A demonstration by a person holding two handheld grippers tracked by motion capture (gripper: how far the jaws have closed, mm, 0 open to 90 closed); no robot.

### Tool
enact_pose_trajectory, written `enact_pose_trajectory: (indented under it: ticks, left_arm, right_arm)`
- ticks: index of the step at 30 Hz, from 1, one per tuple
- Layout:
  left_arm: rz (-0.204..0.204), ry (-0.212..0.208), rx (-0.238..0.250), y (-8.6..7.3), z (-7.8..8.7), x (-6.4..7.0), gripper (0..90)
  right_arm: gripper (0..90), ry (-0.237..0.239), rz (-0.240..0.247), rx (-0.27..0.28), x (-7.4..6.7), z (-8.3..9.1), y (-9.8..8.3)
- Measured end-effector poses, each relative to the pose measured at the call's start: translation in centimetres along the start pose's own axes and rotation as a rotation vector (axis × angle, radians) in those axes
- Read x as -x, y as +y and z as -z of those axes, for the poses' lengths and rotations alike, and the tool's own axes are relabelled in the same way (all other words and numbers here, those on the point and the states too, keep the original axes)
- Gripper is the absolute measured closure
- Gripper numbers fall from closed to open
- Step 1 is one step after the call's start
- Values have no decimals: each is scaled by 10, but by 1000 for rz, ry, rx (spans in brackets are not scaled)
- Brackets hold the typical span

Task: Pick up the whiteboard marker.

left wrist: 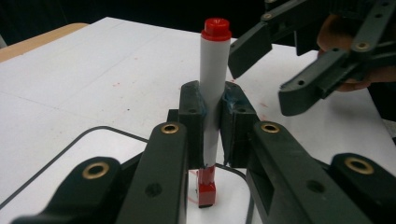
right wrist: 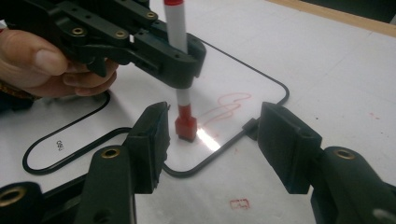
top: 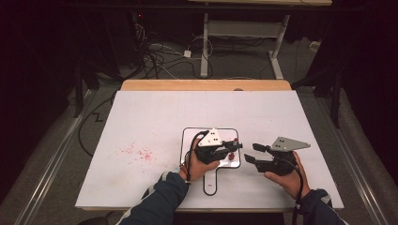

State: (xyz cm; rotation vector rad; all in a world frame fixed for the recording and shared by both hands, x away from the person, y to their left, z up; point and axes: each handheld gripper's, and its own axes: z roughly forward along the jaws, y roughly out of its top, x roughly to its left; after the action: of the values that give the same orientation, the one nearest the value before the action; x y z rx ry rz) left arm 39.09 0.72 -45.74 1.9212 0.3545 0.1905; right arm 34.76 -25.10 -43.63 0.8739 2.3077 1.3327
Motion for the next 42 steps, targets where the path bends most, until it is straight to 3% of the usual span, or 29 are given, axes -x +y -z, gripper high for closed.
enact_pose_trajectory:
  ticks: [5,10,20,23,26,32,36,42]
  left_arm:
    - [-6,-31,4,-1,-1,7,789]
    - [-22,-27,0,1,-5,10,790]
    - [-13,37,-20,9,-12,-8,790]
    - [-2,35,-17,8,-11,-11,790]
    - [1,11,-18,7,-10,-9,790]
    - [-26,-72,-15,5,-9,9,789]
    - [-56,-51,-19,7,-13,12,789]
    - [-33,-5,-14,9,-16,-2,789]
  right_arm:
    - [444,-7,-1,6,1,1,1]
    - [443,-9,-7,6,2,2,0]
    - [439,-8,-1,5,1,1,0]
    - [438,-9,1,4,1,0,0]
    - [437,-7,-1,2,1,0,0]
    - [436,-5,0,-1,1,0,0]
    - [433,-7,1,-2,1,0,0]
    - [433,-24,-5,-5,3,1,-1]
